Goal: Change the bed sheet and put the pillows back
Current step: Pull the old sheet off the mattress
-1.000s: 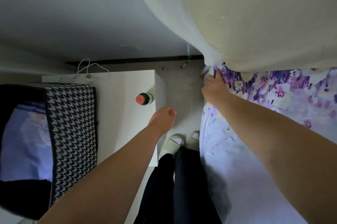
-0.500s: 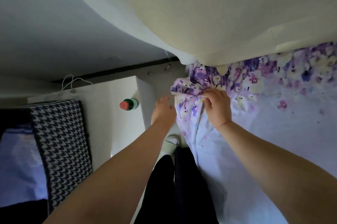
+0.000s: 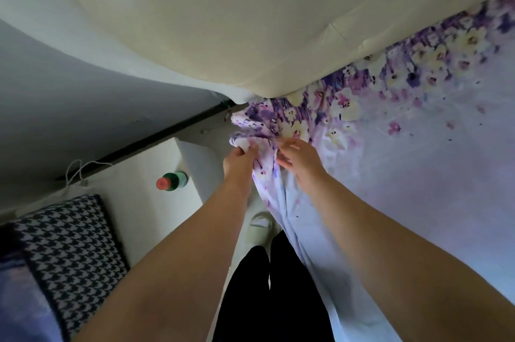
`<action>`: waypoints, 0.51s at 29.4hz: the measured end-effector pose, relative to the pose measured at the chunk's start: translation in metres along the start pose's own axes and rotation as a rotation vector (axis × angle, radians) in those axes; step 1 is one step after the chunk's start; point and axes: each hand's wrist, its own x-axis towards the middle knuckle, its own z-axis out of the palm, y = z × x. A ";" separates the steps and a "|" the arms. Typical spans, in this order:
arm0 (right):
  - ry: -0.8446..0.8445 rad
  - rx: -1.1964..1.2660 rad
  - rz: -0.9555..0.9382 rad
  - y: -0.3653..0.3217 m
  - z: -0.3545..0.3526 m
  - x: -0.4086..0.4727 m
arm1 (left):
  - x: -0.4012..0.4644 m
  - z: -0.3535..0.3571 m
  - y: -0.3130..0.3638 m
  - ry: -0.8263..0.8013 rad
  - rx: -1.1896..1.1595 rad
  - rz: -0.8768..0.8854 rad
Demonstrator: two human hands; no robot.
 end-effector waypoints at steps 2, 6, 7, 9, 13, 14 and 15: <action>-0.055 0.057 0.045 -0.007 0.005 -0.006 | -0.009 0.003 0.000 0.089 0.130 0.192; -0.285 0.097 0.033 -0.022 0.001 -0.011 | -0.045 0.023 -0.006 -0.183 0.685 0.665; -0.260 0.031 0.024 -0.025 -0.002 -0.011 | -0.052 0.027 -0.009 -0.246 0.755 0.740; -0.027 -0.300 -0.054 -0.027 -0.016 -0.011 | -0.062 0.033 -0.010 -0.370 0.806 0.761; 0.289 -0.232 -0.017 -0.007 -0.067 -0.015 | -0.072 0.036 -0.017 -0.540 0.879 0.664; 0.342 -0.184 -0.010 0.001 -0.080 -0.019 | -0.073 0.036 -0.016 -0.523 0.847 0.629; 0.404 -0.186 -0.022 0.008 -0.092 -0.023 | -0.074 0.036 -0.017 -0.500 0.815 0.604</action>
